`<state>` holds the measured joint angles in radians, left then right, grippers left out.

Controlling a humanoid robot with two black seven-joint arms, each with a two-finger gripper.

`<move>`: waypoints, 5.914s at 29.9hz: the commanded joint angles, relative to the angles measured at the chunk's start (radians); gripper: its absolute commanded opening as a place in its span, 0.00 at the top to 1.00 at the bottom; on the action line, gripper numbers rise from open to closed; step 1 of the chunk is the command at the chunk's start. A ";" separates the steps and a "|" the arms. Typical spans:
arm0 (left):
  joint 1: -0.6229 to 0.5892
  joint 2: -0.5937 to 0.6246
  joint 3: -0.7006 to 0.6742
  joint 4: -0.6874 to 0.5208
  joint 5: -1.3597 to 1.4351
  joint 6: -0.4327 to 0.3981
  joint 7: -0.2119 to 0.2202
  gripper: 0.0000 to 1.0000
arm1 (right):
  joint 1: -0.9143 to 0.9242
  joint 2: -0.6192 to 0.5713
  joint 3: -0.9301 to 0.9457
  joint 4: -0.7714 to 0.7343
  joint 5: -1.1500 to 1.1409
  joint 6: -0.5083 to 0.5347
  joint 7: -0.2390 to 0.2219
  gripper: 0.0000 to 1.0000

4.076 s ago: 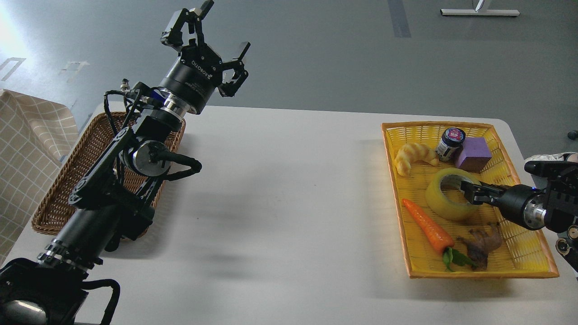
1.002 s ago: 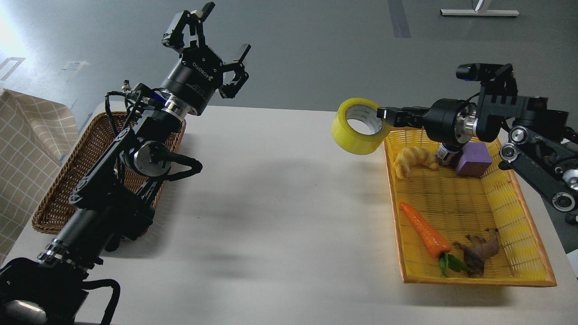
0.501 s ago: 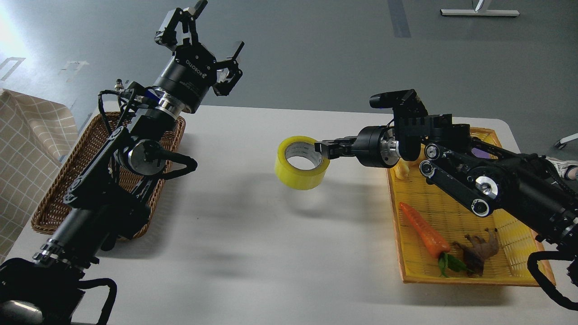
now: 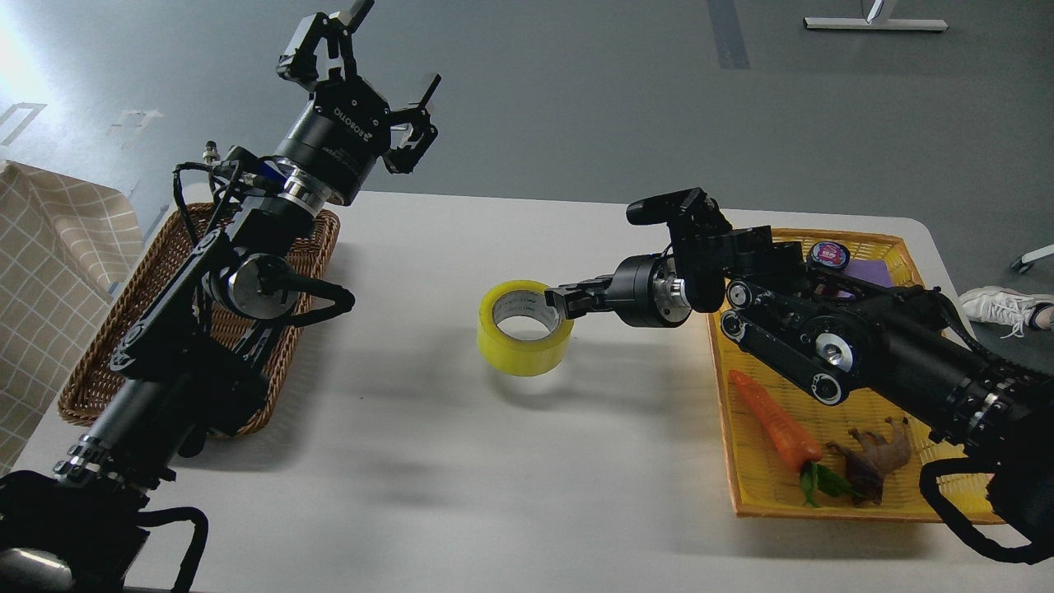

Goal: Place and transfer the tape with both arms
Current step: 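Set the tape roll on the table and open the right gripper, then withdraw the right gripper up and away from the tape, then swing the left gripper down toward the tape roll on the table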

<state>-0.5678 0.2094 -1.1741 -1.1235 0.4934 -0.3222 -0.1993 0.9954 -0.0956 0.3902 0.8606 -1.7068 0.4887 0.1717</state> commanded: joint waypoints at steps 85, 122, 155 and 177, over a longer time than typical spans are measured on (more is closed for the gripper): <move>0.031 0.099 0.013 -0.073 0.011 -0.066 -0.002 0.02 | -0.310 -0.231 0.877 0.302 0.709 -0.099 0.003 0.00; 0.085 0.111 0.017 -0.102 0.425 0.173 -0.160 0.02 | -0.501 -0.296 1.029 0.354 1.098 0.000 0.005 0.00; 0.082 0.136 0.350 -0.104 1.688 0.446 0.184 0.02 | -0.540 -0.299 1.047 0.339 1.098 0.000 0.006 0.00; 0.034 0.076 0.576 -0.082 1.688 0.428 0.408 0.02 | -0.558 -0.303 1.050 0.333 1.096 0.000 0.006 0.00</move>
<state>-0.5384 0.2908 -0.6230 -1.2031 2.1816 0.1084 0.1819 0.4414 -0.3969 1.4380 1.1941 -0.6097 0.4887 0.1780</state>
